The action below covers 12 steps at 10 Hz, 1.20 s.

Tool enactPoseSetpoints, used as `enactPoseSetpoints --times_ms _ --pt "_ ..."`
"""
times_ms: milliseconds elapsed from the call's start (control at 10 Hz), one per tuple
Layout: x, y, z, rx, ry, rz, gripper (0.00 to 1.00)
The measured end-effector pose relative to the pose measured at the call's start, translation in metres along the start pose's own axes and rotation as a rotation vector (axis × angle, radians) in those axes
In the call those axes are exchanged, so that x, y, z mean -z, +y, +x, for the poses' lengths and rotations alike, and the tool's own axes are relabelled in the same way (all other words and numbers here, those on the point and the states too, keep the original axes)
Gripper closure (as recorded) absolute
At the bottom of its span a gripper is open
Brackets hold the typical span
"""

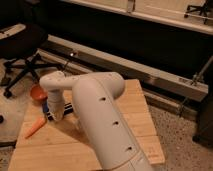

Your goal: Push the eraser across the table

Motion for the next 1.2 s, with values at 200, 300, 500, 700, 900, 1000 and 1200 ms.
enactPoseSetpoints --times_ms 200,300,500,700,900,1000,1200 --pt "0.006 -0.011 -0.004 -0.006 -0.006 0.006 1.0" --pt "0.01 -0.016 -0.007 -0.011 -0.011 0.008 1.0" --pt "0.014 -0.024 -0.012 -0.023 -0.023 0.005 1.0" --pt "0.016 -0.031 -0.016 -0.039 -0.034 0.001 1.0" --pt "0.017 -0.034 -0.016 -0.046 -0.035 0.0 0.99" --pt "0.017 -0.033 -0.016 -0.045 -0.035 0.0 0.93" --pt "0.017 -0.033 -0.016 -0.045 -0.034 0.001 0.73"
